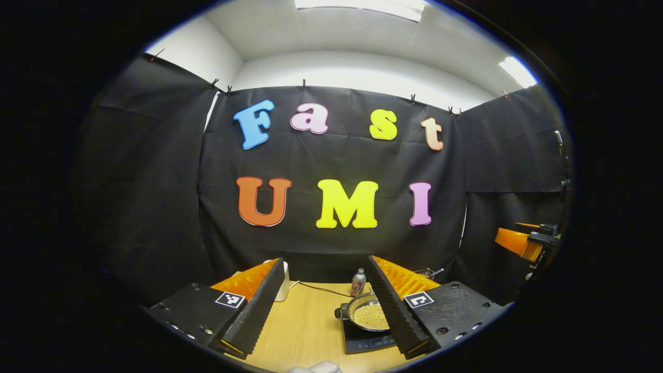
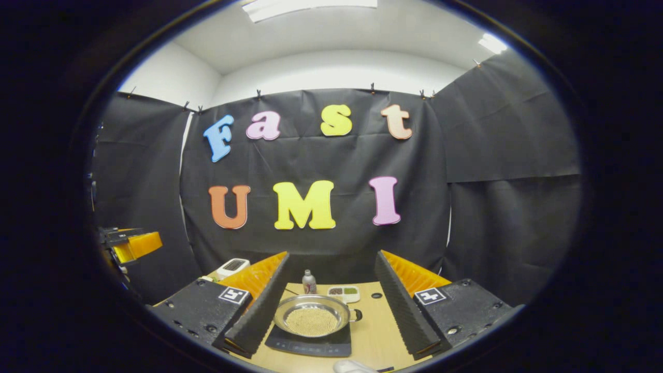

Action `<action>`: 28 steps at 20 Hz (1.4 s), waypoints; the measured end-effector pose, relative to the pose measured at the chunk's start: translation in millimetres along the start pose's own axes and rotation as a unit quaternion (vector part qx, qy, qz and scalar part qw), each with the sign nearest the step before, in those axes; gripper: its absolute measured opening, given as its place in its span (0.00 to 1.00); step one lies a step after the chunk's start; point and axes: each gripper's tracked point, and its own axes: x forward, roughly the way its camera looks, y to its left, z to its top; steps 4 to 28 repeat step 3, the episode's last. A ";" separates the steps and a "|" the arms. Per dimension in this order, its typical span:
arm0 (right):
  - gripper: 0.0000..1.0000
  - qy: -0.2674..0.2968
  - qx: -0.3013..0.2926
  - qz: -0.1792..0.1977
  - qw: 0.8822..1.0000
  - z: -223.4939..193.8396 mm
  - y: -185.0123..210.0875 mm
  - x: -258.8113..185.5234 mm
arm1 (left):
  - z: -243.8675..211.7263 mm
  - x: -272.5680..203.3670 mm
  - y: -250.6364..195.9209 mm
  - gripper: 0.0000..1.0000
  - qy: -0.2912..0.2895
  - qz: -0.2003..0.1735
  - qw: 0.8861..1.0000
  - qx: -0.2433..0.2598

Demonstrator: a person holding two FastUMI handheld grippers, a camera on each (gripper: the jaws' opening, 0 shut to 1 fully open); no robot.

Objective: First push the handle of the pot to place it horizontally, then grasp the pot with both hands and set it on the induction cooktop.

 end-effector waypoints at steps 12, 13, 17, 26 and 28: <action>1.00 -0.003 -0.005 -0.003 1.000 0.6 0.8 -2.8 | -1.7 -1.7 1.3 0.95 0.000 0.000 1.000 0.004; 1.00 -0.003 -0.005 -0.003 1.000 0.6 0.8 -2.8 | -1.7 -1.7 1.3 0.95 0.000 0.000 1.000 0.004; 1.00 -0.003 -0.005 -0.003 1.000 0.6 0.8 -2.8 | -1.7 -1.7 1.3 0.95 0.000 0.000 1.000 0.004; 1.00 -0.003 -0.005 -0.003 1.000 0.6 0.8 -2.8 | -1.7 -1.7 1.3 0.95 0.000 0.000 1.000 0.004; 1.00 -0.003 -0.005 -0.003 1.000 0.6 0.8 -2.8 | -1.7 -1.7 1.3 0.95 0.000 0.000 1.000 0.004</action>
